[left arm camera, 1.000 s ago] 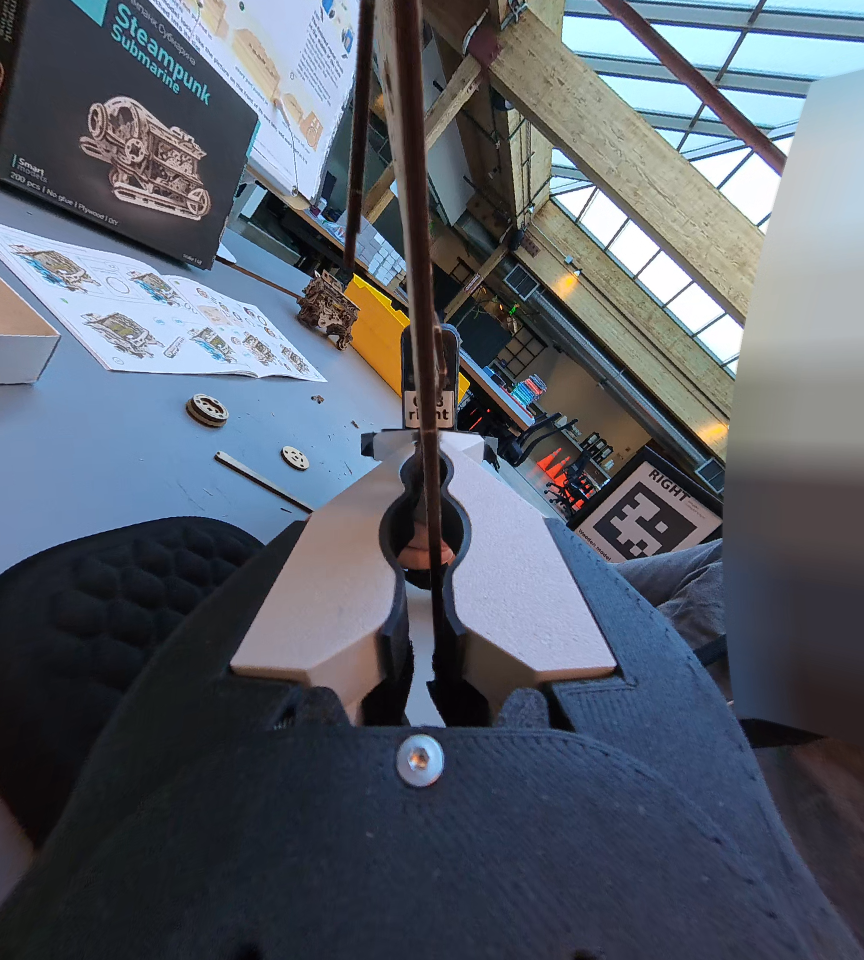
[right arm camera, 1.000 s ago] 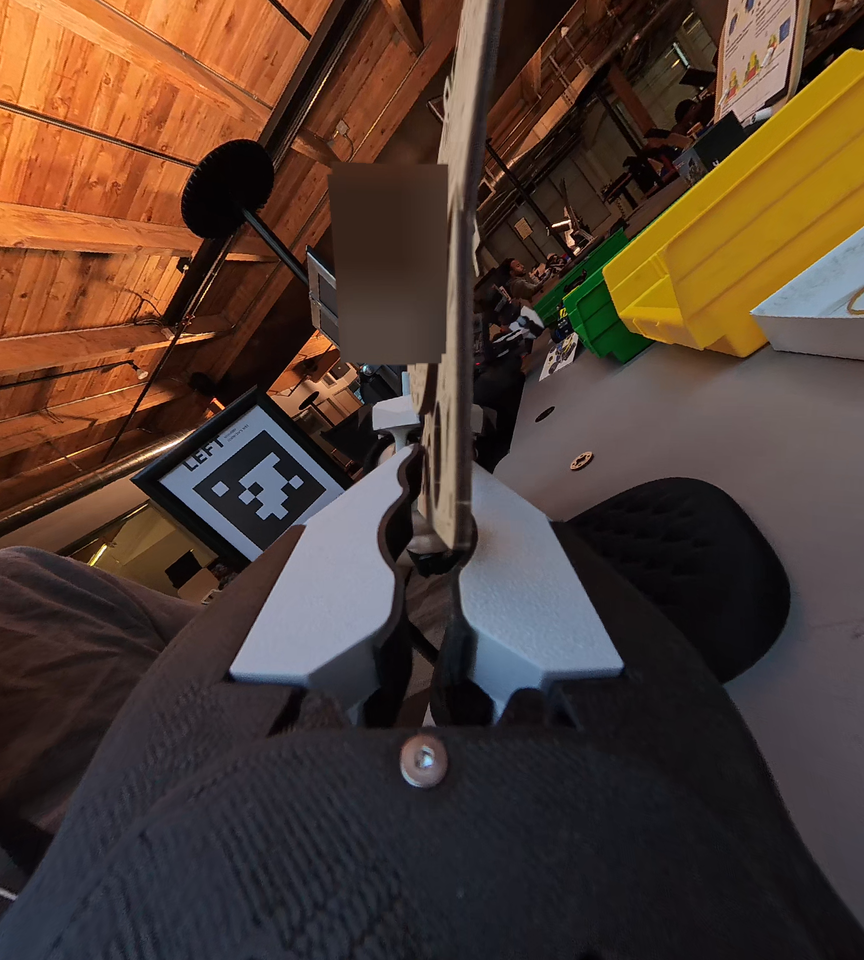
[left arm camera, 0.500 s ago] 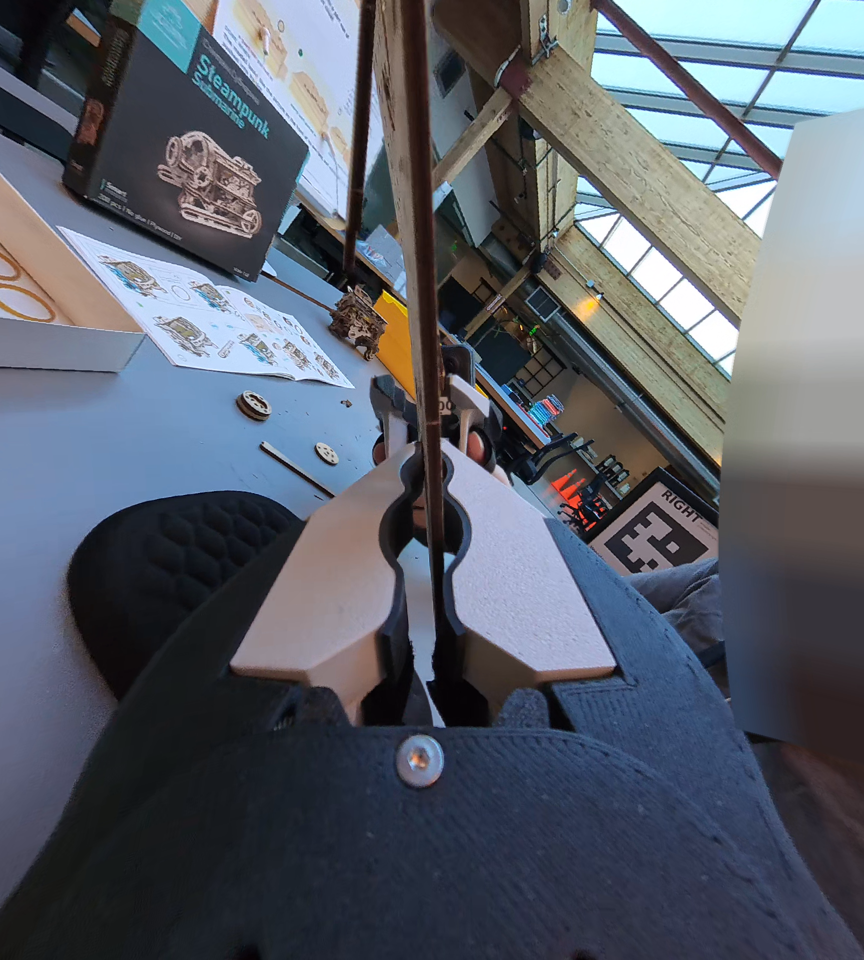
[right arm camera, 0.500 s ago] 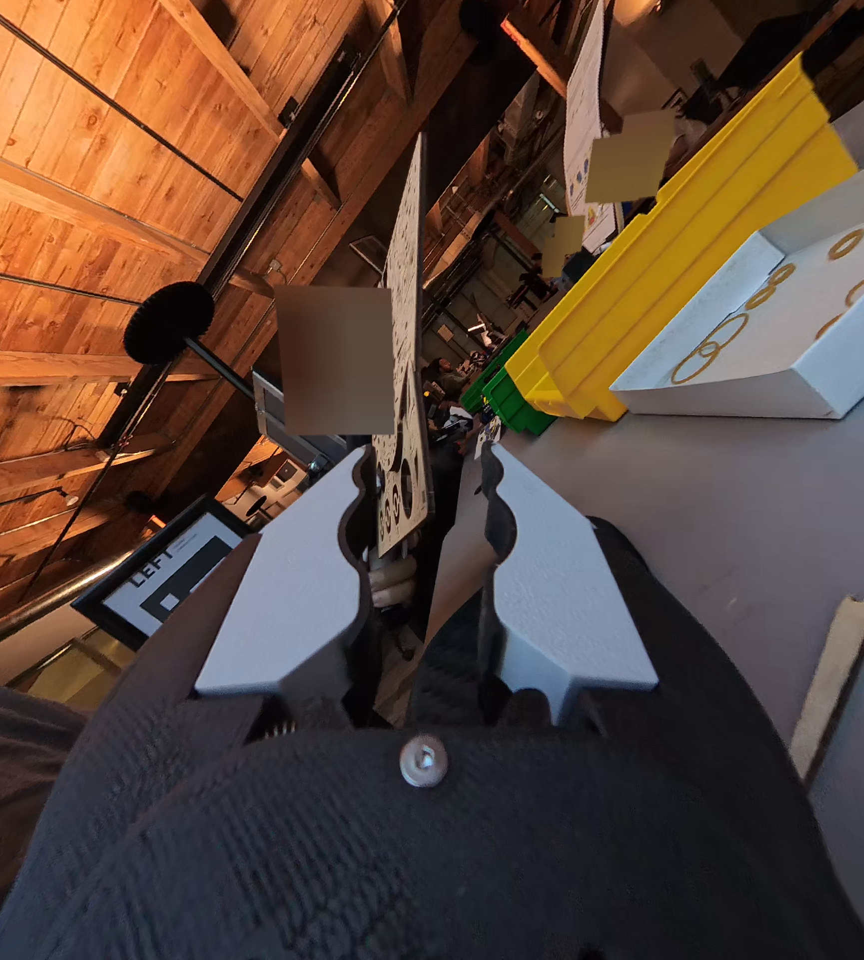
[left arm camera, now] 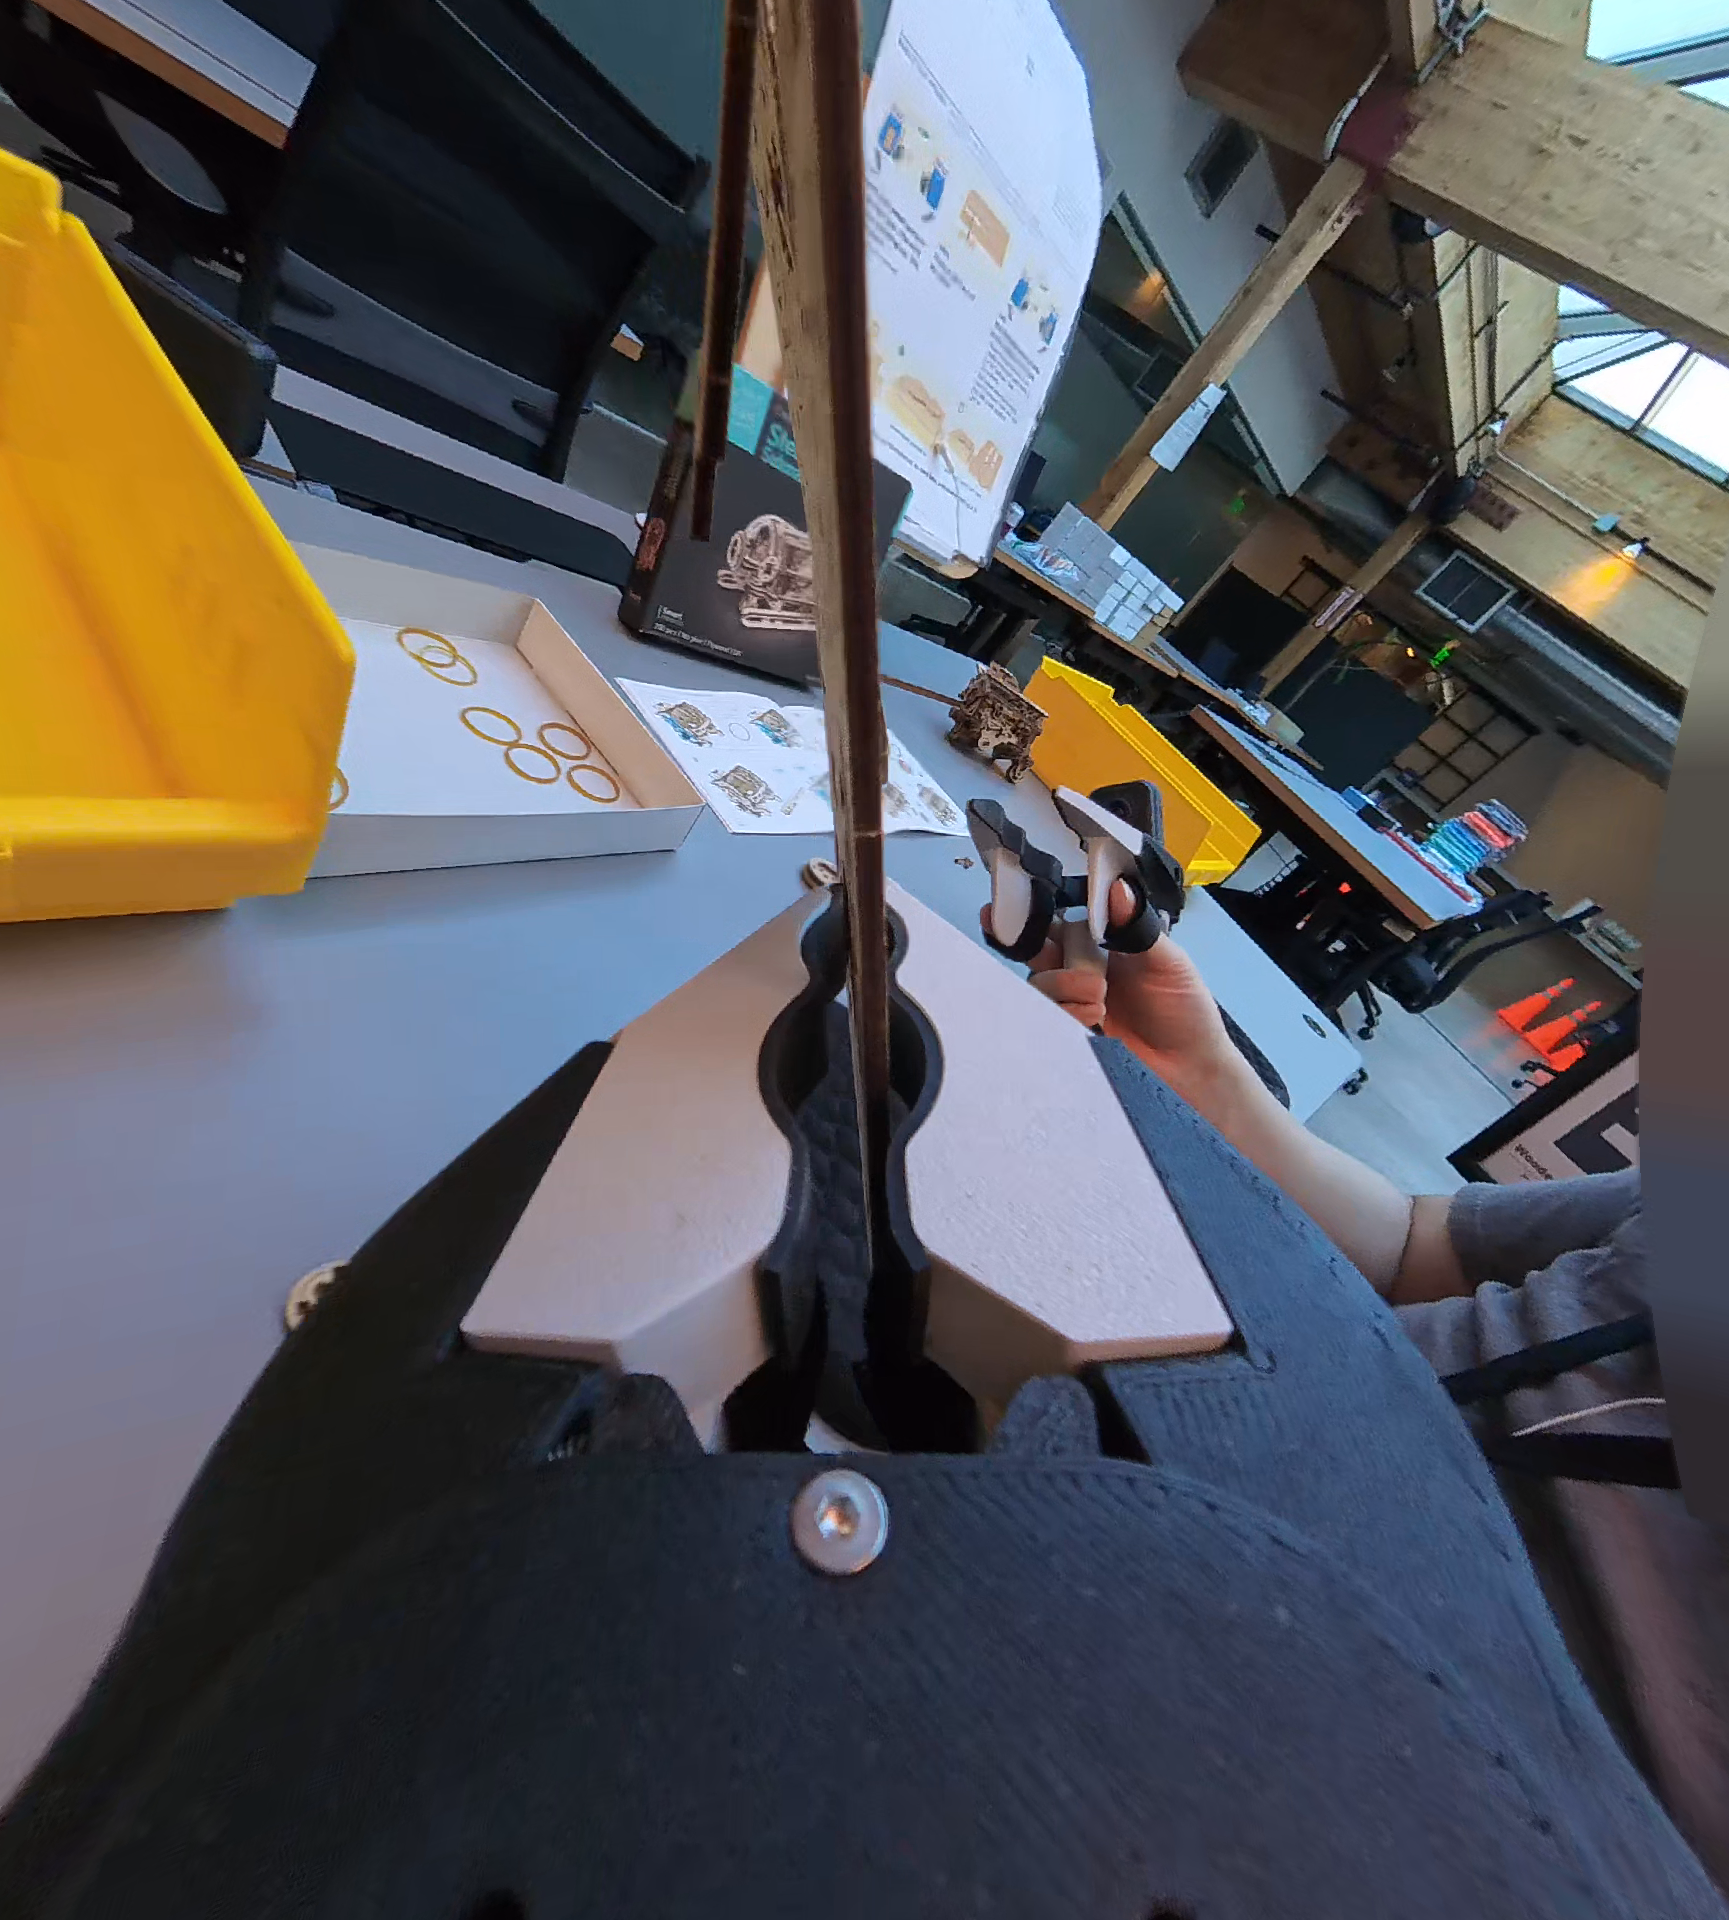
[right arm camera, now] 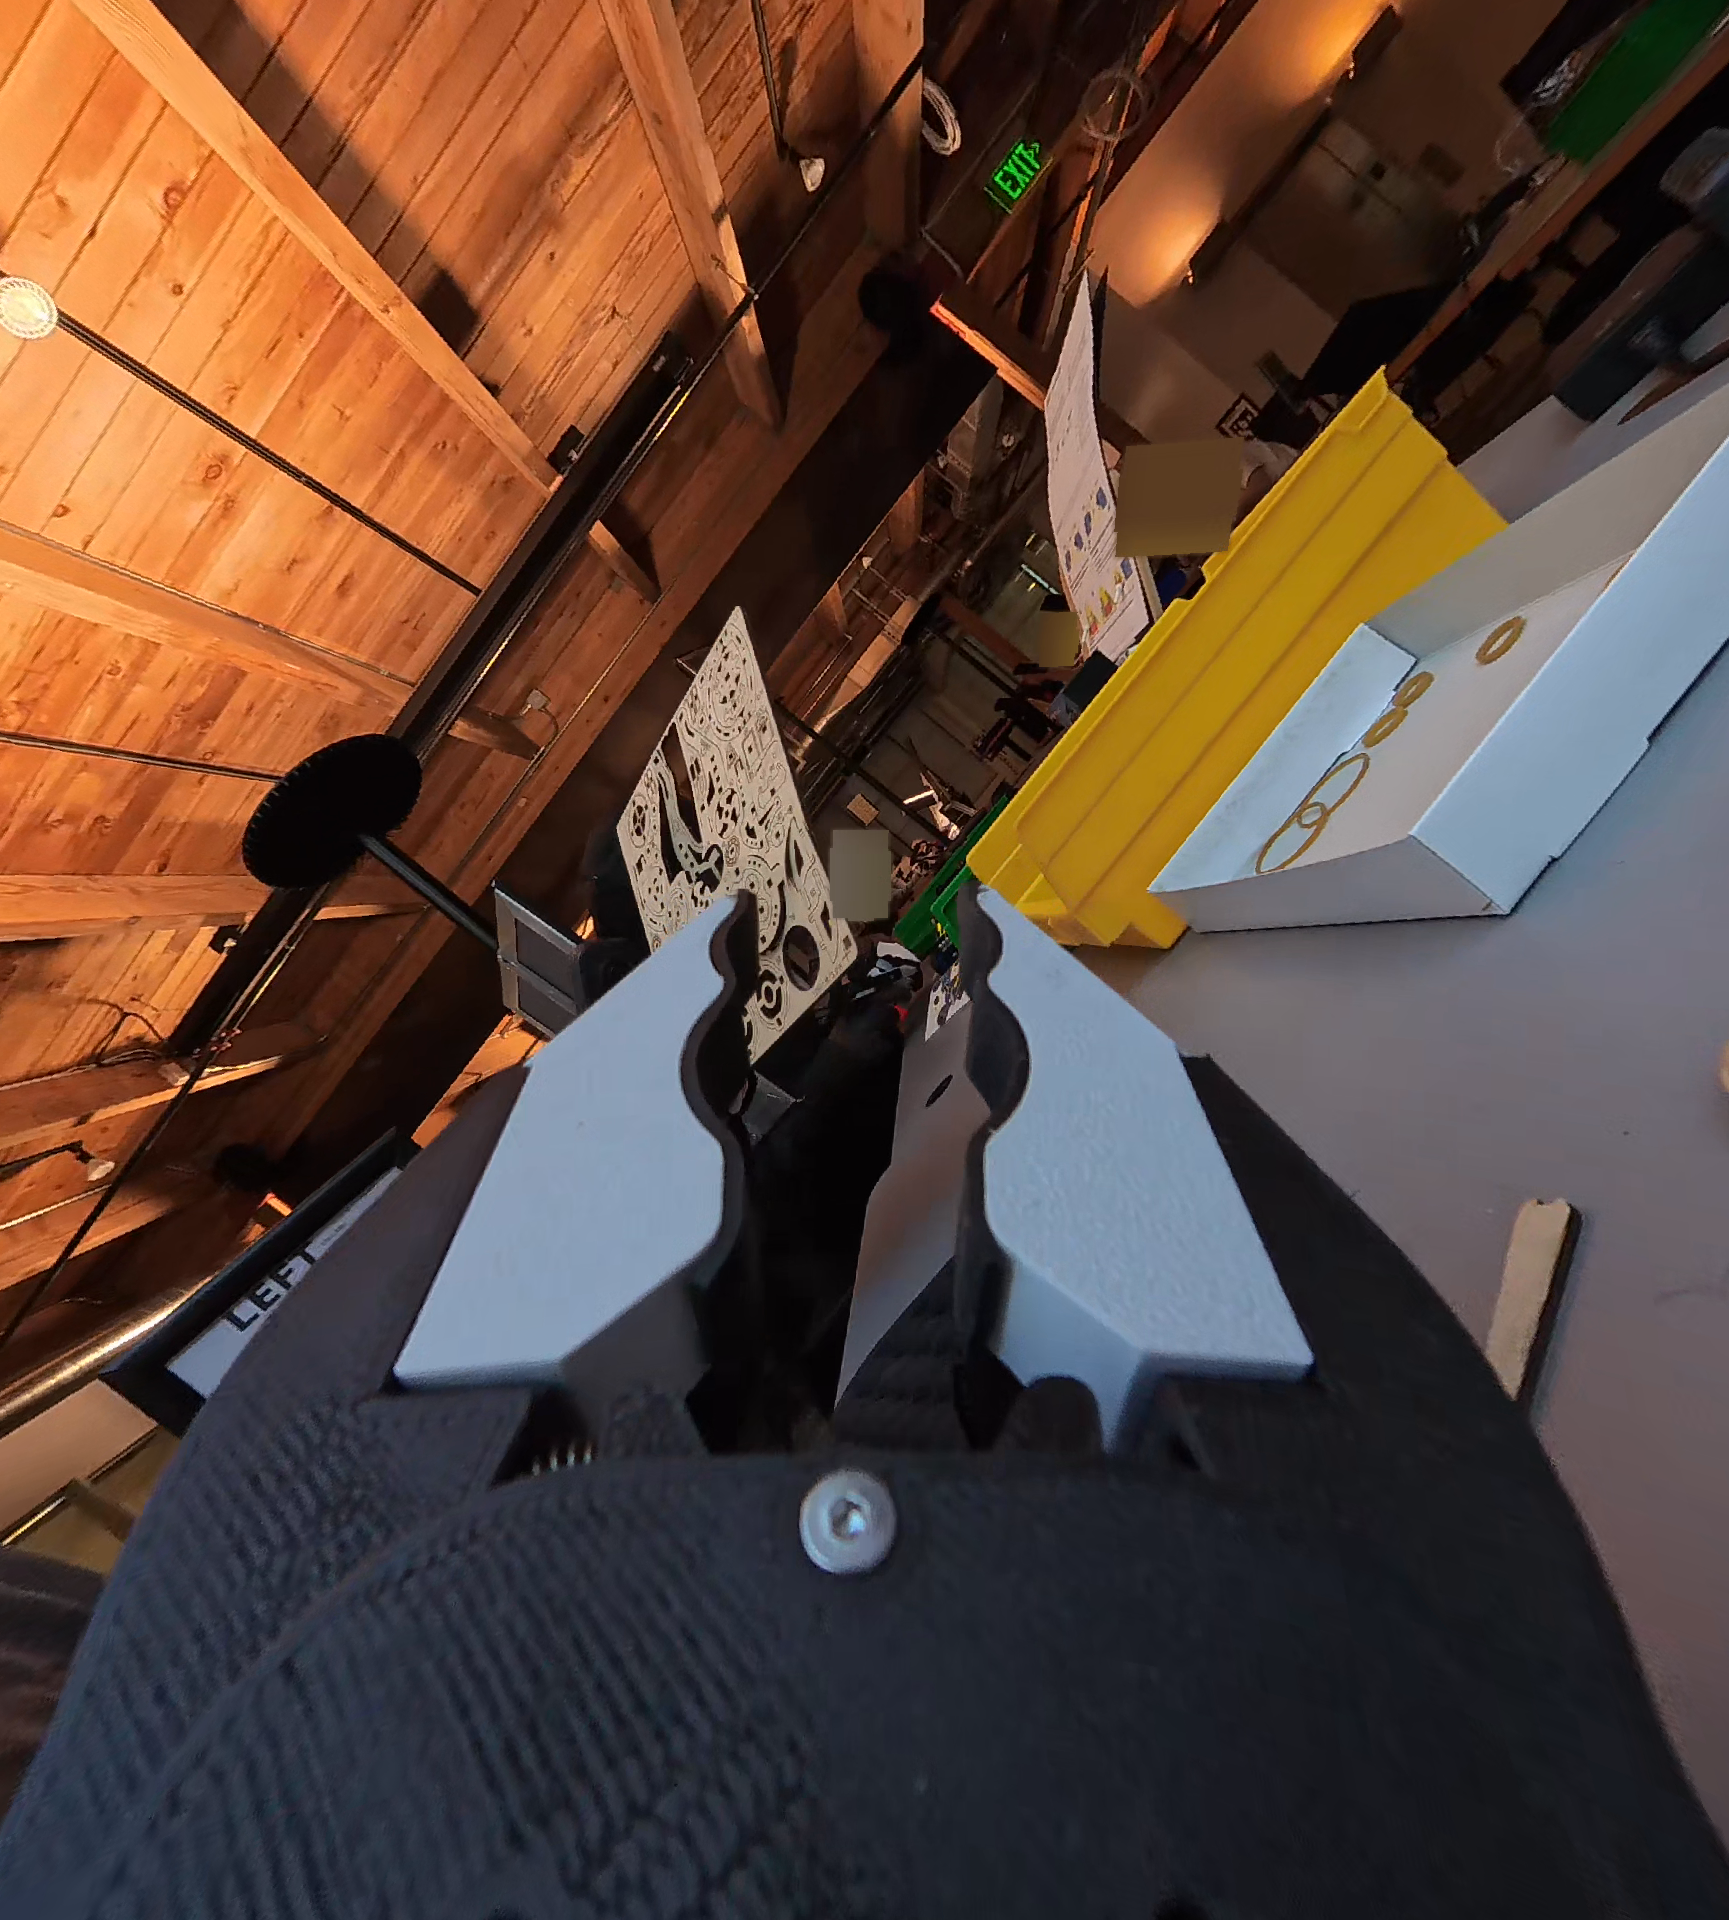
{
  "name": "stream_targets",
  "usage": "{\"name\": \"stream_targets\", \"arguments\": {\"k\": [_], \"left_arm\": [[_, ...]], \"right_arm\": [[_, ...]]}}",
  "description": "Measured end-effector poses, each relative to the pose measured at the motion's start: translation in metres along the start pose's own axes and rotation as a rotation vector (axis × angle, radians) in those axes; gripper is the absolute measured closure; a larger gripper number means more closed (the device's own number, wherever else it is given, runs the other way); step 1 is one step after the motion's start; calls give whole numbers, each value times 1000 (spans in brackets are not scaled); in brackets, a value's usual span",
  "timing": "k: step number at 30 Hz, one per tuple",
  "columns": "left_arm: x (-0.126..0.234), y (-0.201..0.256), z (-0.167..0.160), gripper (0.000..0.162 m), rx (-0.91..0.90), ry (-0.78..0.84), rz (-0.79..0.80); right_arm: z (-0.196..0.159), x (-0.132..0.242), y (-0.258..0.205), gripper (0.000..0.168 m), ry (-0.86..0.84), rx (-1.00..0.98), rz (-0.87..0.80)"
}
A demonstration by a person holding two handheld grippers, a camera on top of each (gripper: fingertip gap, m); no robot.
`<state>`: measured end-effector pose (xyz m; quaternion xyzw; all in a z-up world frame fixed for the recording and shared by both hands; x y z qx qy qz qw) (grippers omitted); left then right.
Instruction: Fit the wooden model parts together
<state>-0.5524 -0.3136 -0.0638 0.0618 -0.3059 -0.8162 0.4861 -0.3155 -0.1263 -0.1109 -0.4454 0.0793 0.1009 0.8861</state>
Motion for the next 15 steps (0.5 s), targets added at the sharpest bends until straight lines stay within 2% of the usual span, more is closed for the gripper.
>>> {"name": "stream_targets", "arguments": {"k": [3,7,12,15], "left_arm": [[-15,4,-14,162,29,-22,-82],[-36,11,-26,162,69,-55,-208],[-56,19,-32,162,70,-96,-265],[-62,26,-34,162,63,-101,-306]], "right_arm": [[-3,-4,-1,133,-31,15,14],[-11,-13,-11,143,-107,48,85],[-14,-29,-13,137,-310,157,42],[-6,-35,-20,136,-346,171,69]]}}
Point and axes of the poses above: each gripper's, where its closed fingertips meet, x back along the fingers, z out of its top, y = z × x across the jaws, the point moved 5 cm from there along x, back along the fingers, and after that the axes turned 10 degrees about -y, right-handed, at the moved point
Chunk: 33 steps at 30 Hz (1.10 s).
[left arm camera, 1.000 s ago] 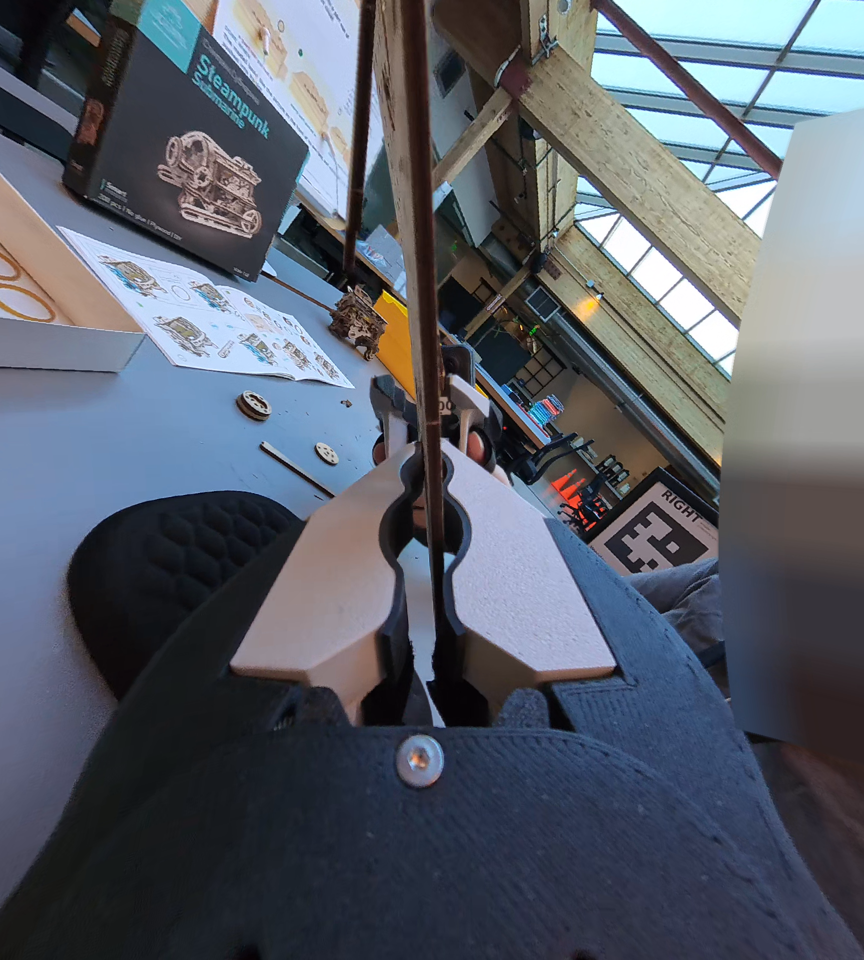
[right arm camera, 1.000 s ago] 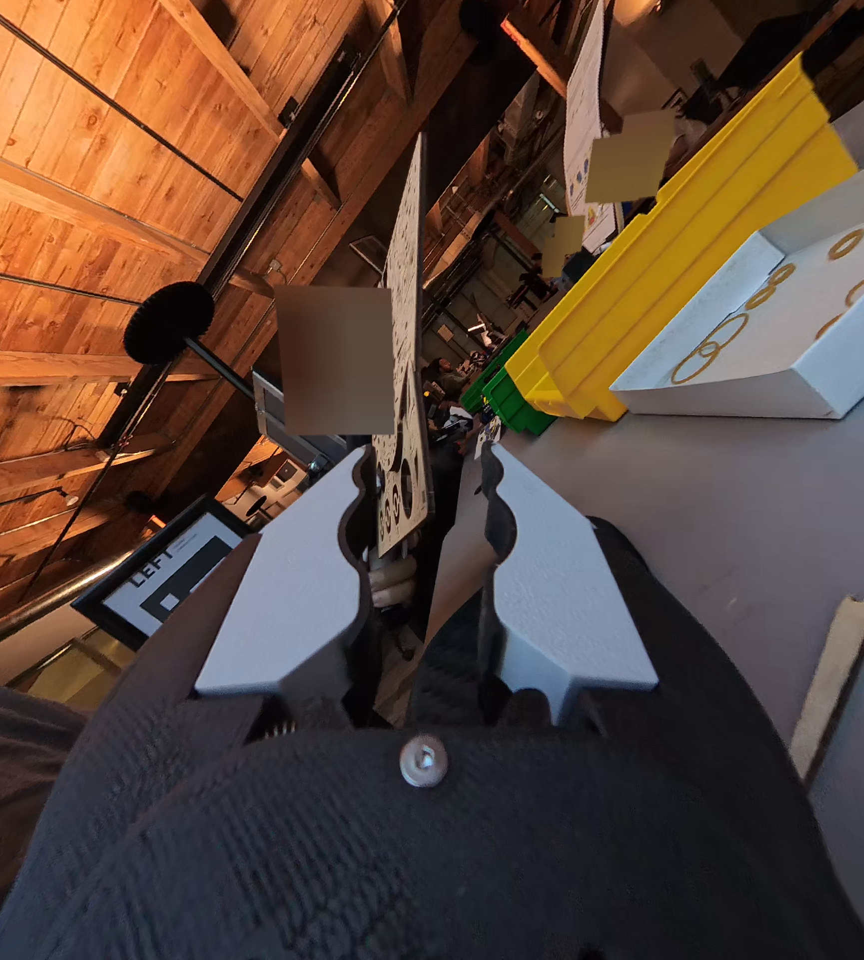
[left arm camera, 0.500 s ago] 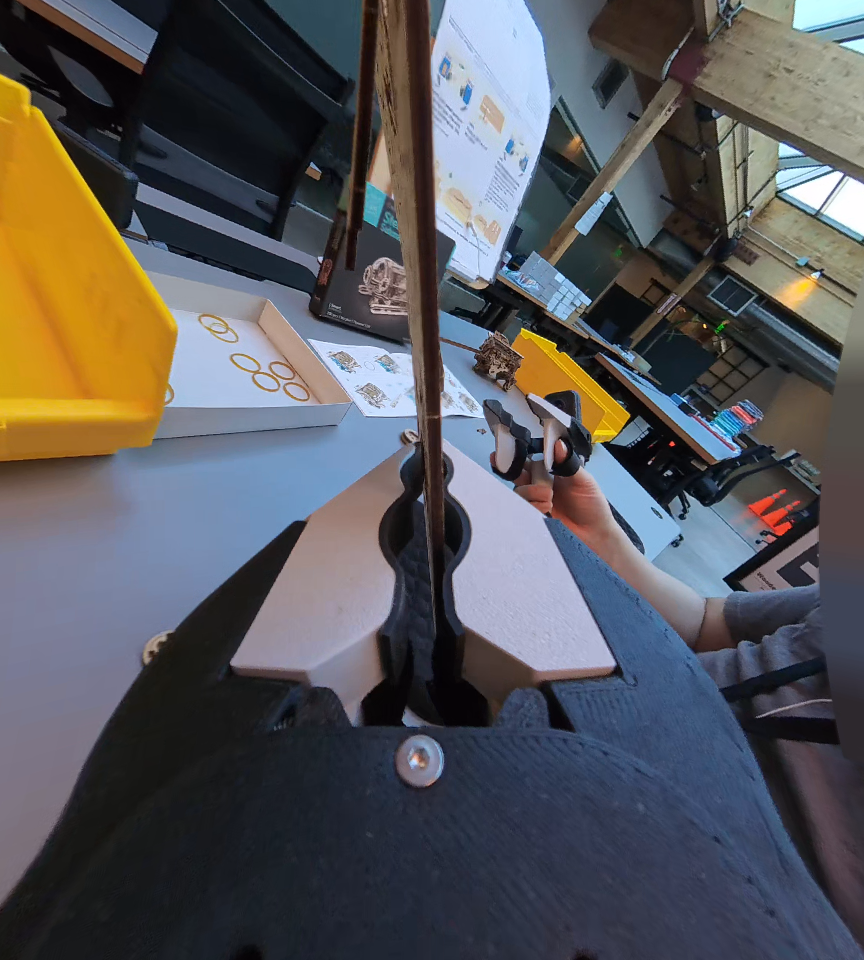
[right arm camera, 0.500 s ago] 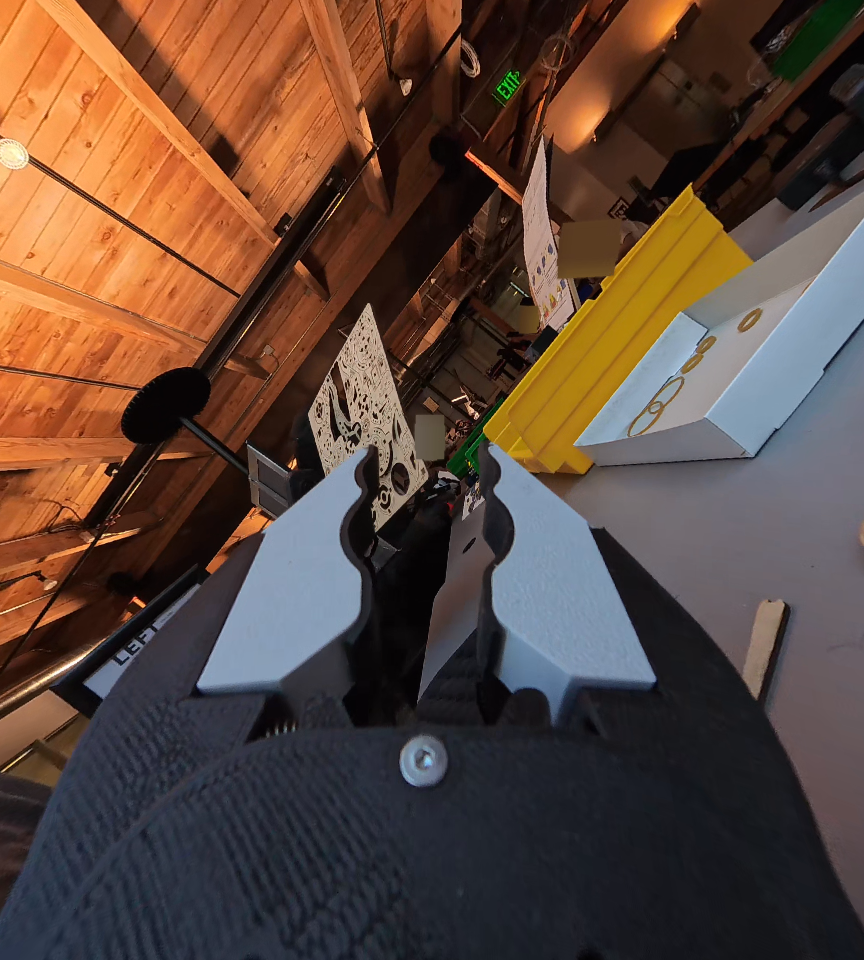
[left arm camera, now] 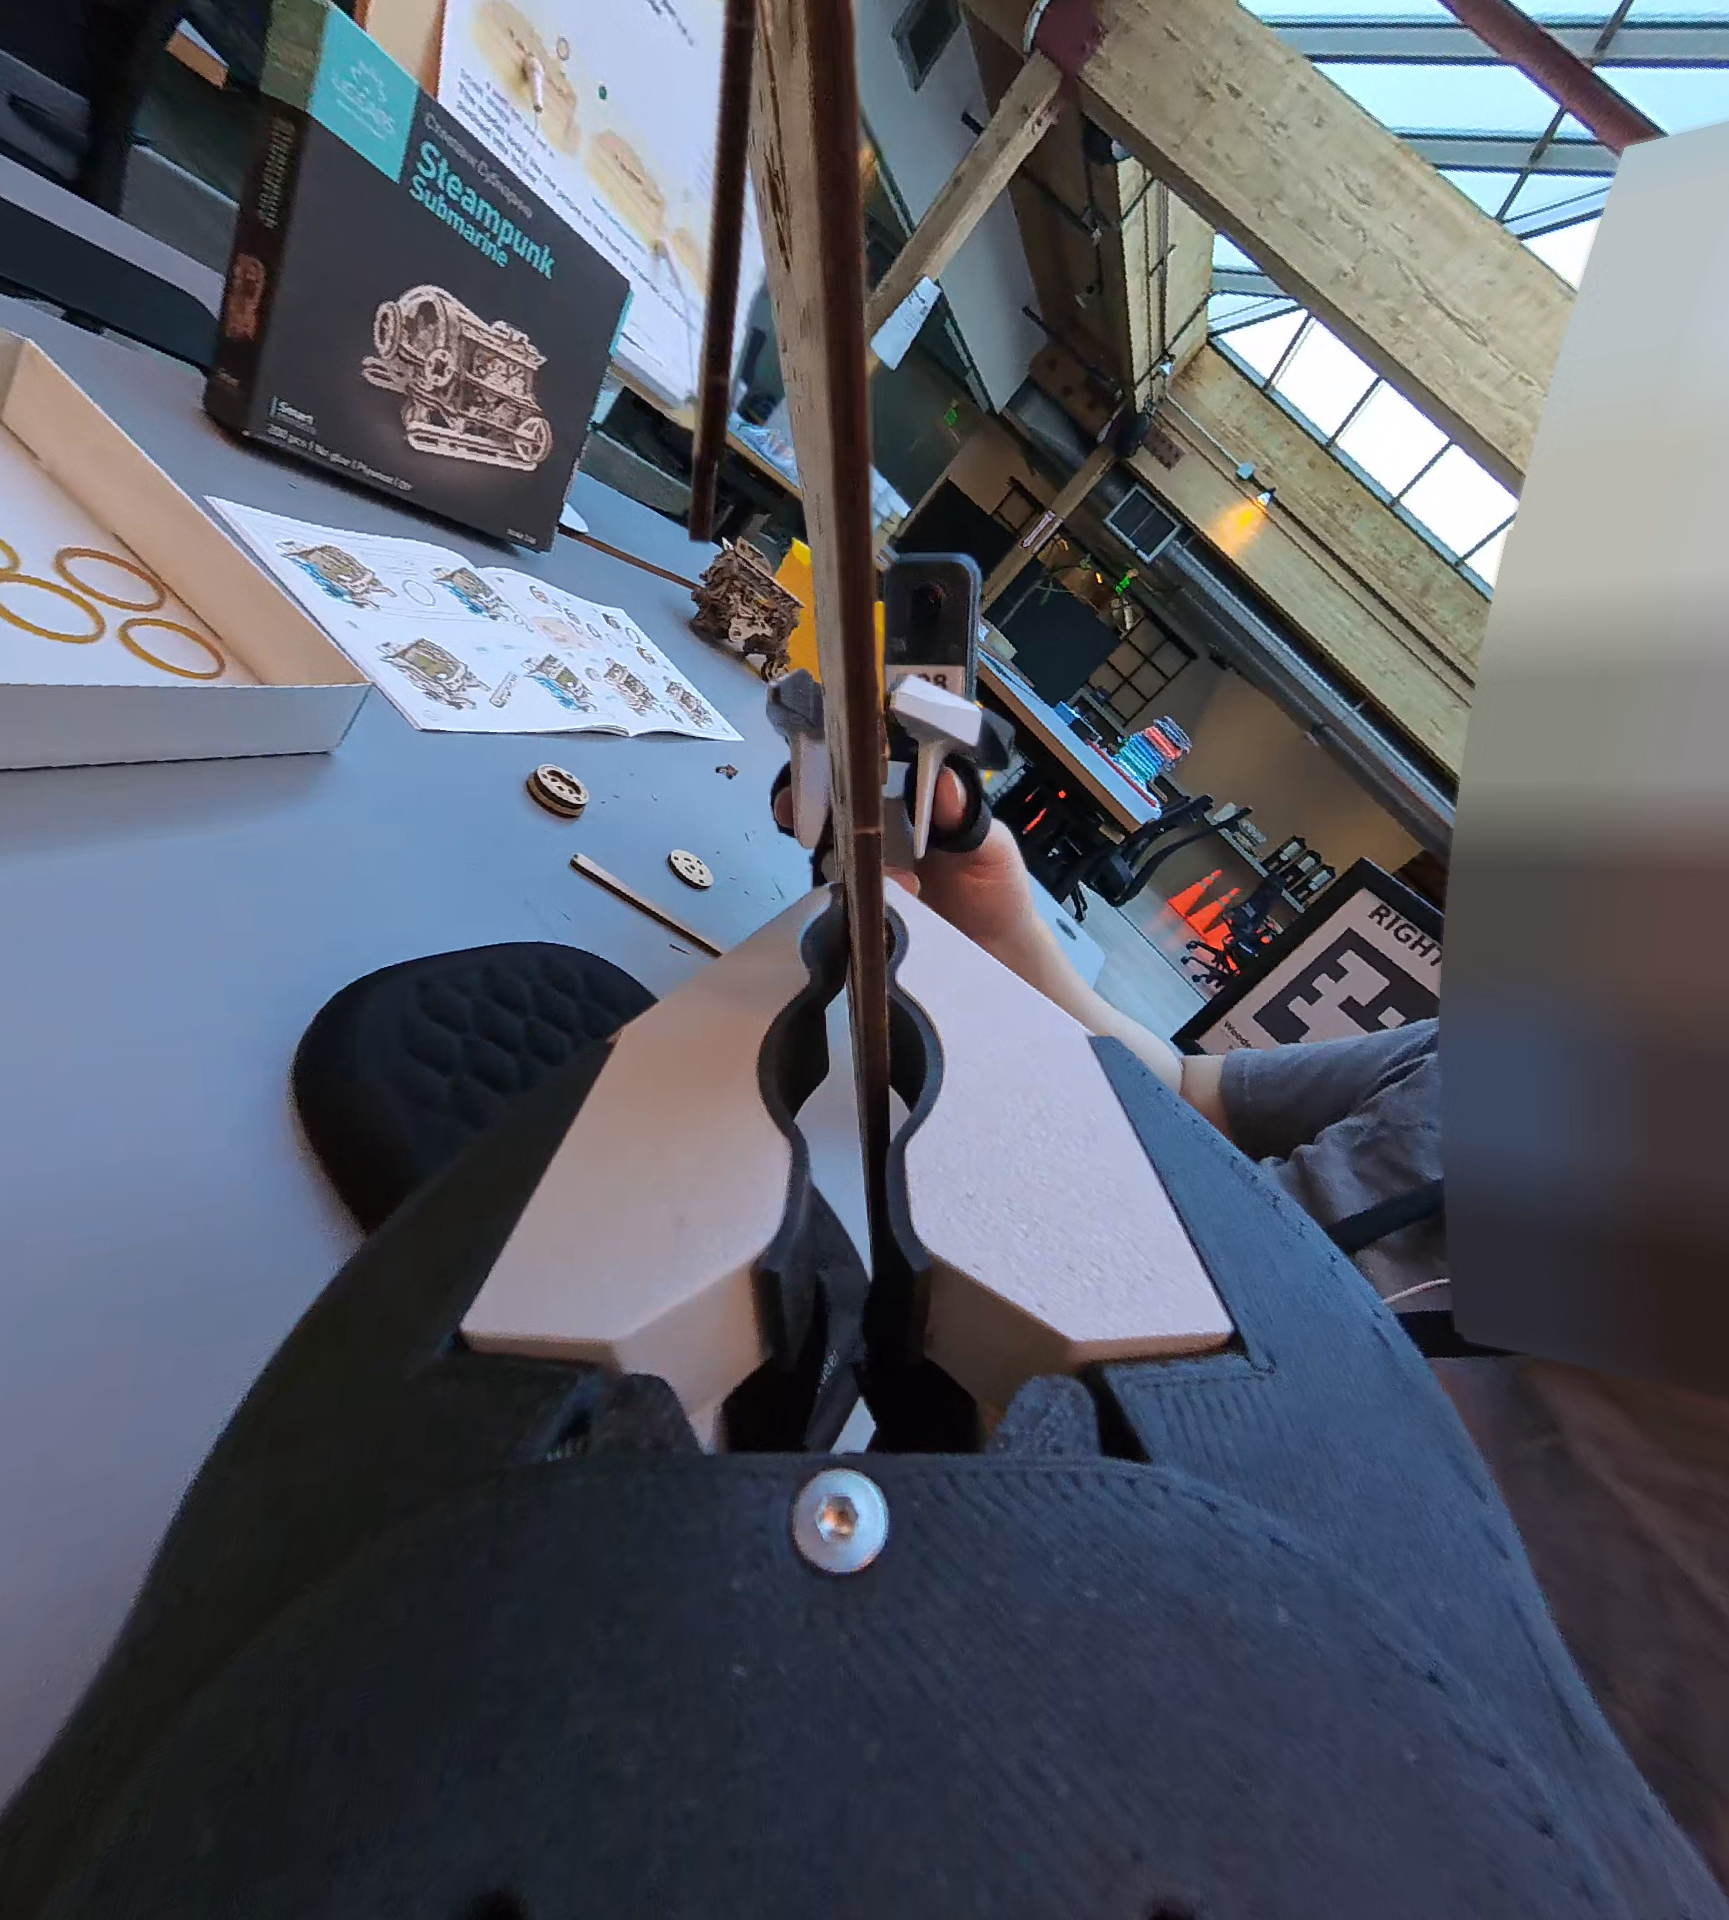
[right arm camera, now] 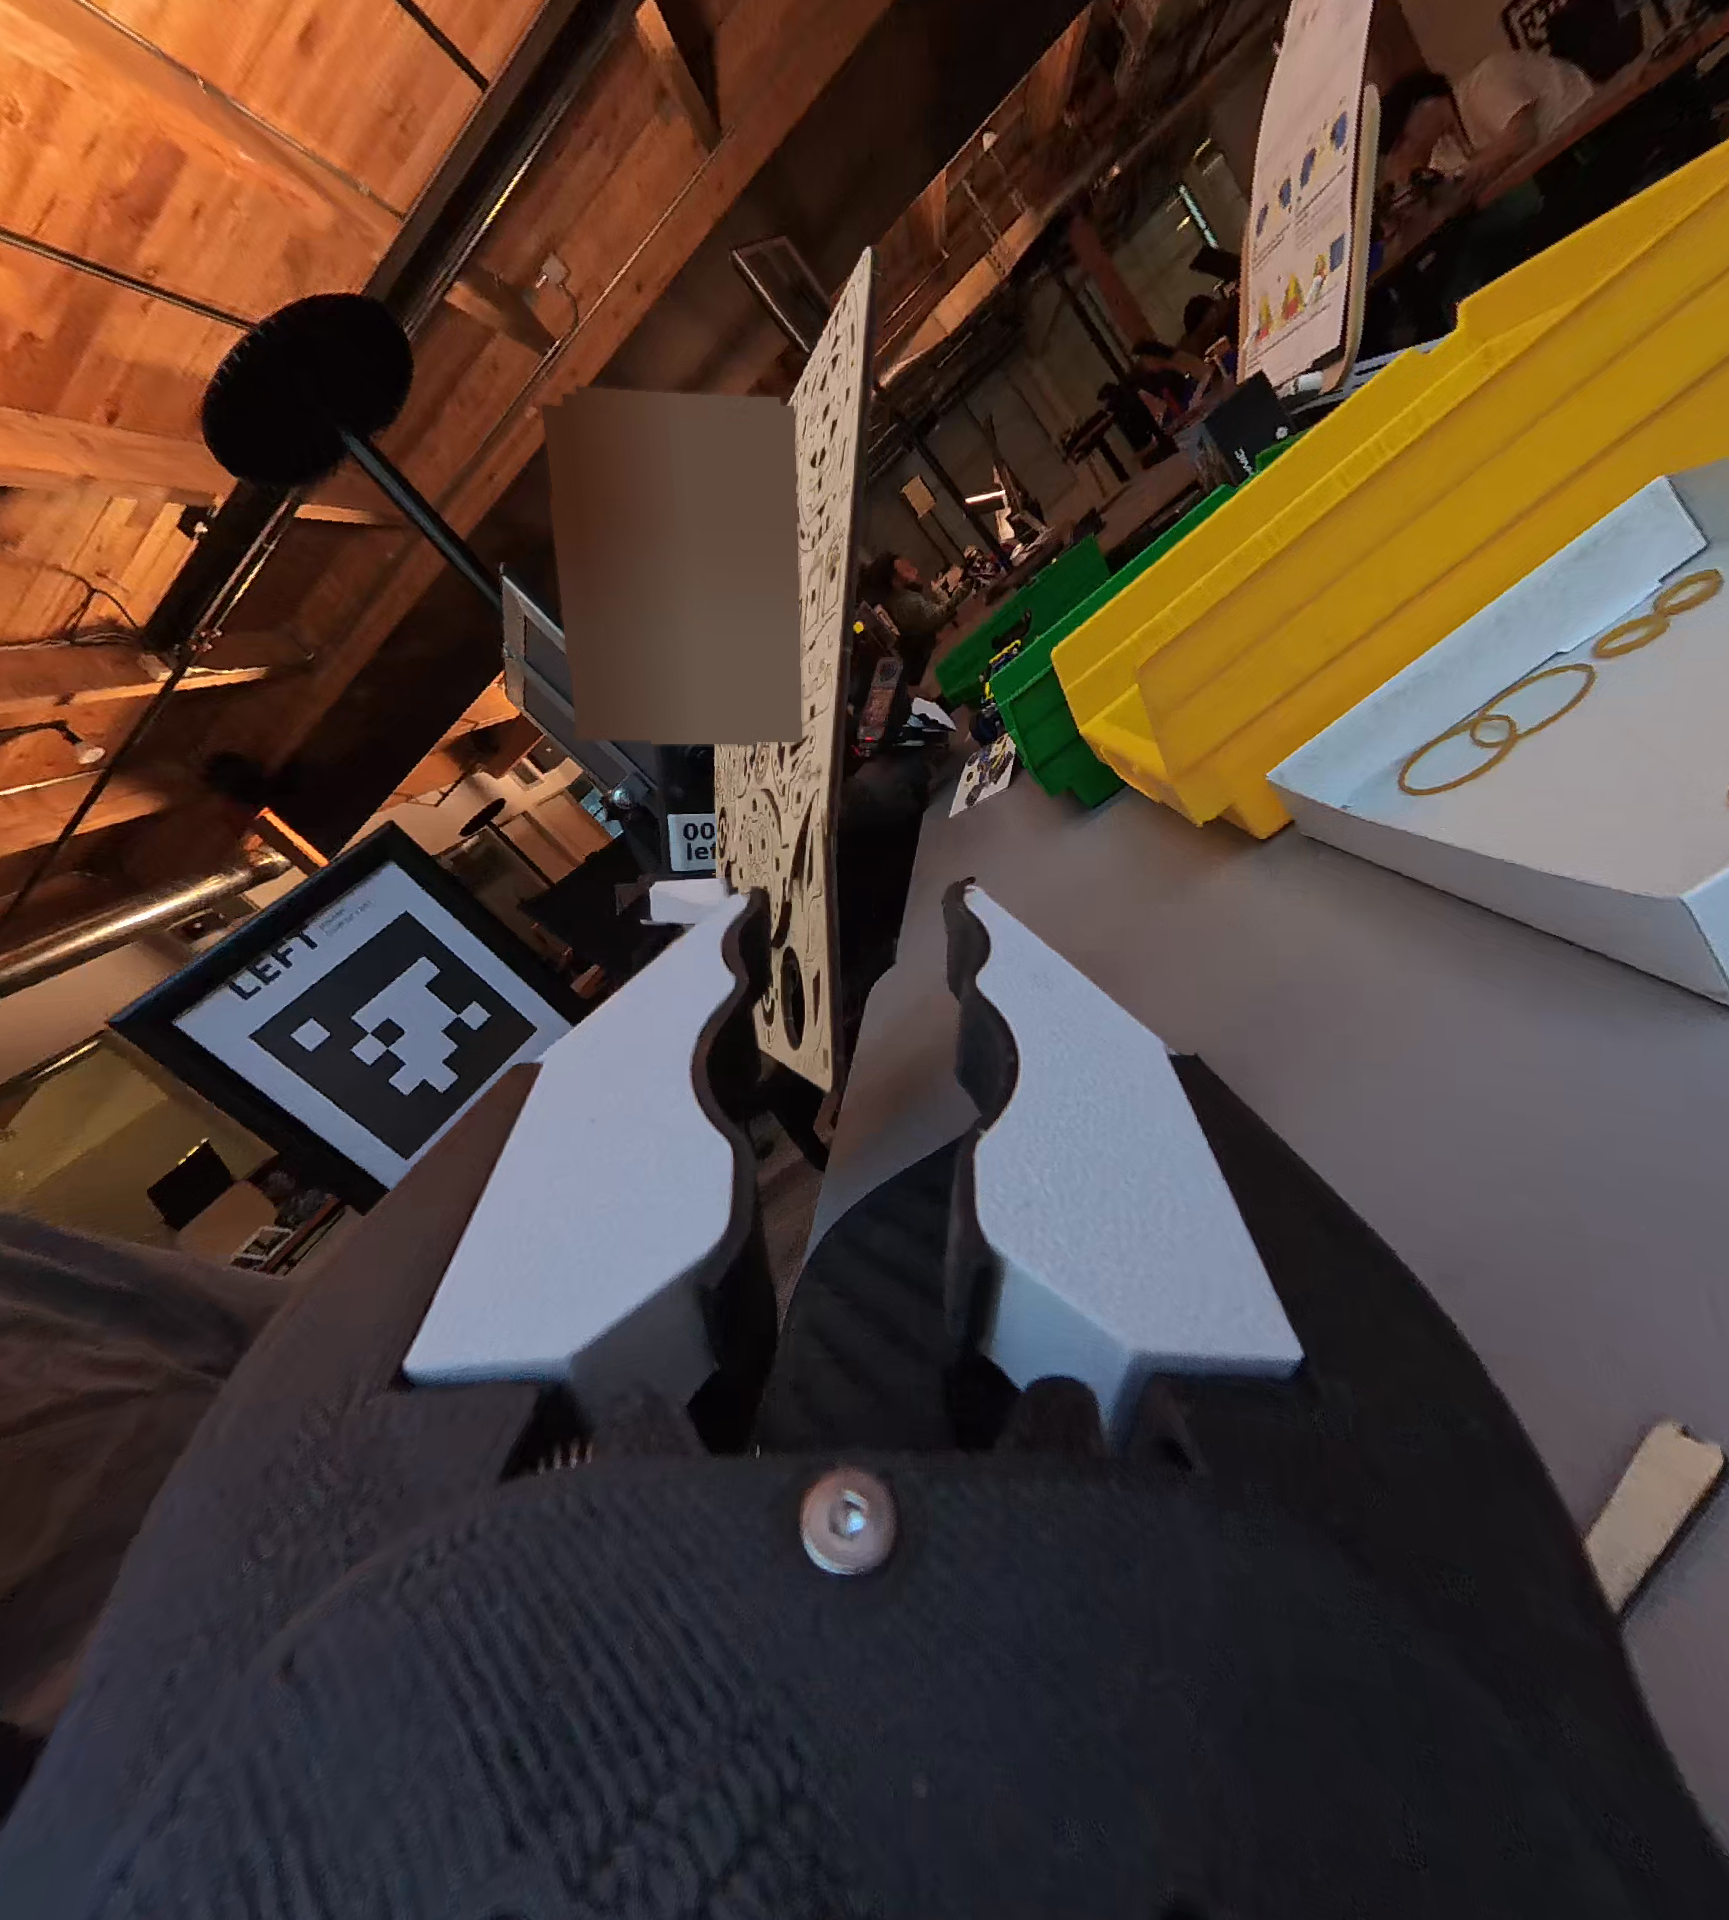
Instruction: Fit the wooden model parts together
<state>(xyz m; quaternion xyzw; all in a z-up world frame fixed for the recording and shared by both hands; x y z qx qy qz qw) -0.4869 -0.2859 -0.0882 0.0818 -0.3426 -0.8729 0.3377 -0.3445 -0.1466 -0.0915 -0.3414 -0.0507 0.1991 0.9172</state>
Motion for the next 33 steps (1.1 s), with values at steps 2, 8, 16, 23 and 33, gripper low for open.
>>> {"name": "stream_targets", "arguments": {"k": [2,8,16,23,33], "left_arm": [[-4,4,0,162,-11,-7,-15],[-12,11,-3,162,-27,-49,-35],[-10,11,2,162,2,-29,-32],[-16,11,2,162,-13,-53,-27],[-23,9,-5,162,-39,-91,17]], "right_arm": [[6,-1,-1,136,-35,17,21],[41,-2,-6,137,-57,56,108],[67,-5,-3,134,-177,120,139],[50,-15,0,132,-250,66,232],[53,-13,3,134,-225,51,233]]}}
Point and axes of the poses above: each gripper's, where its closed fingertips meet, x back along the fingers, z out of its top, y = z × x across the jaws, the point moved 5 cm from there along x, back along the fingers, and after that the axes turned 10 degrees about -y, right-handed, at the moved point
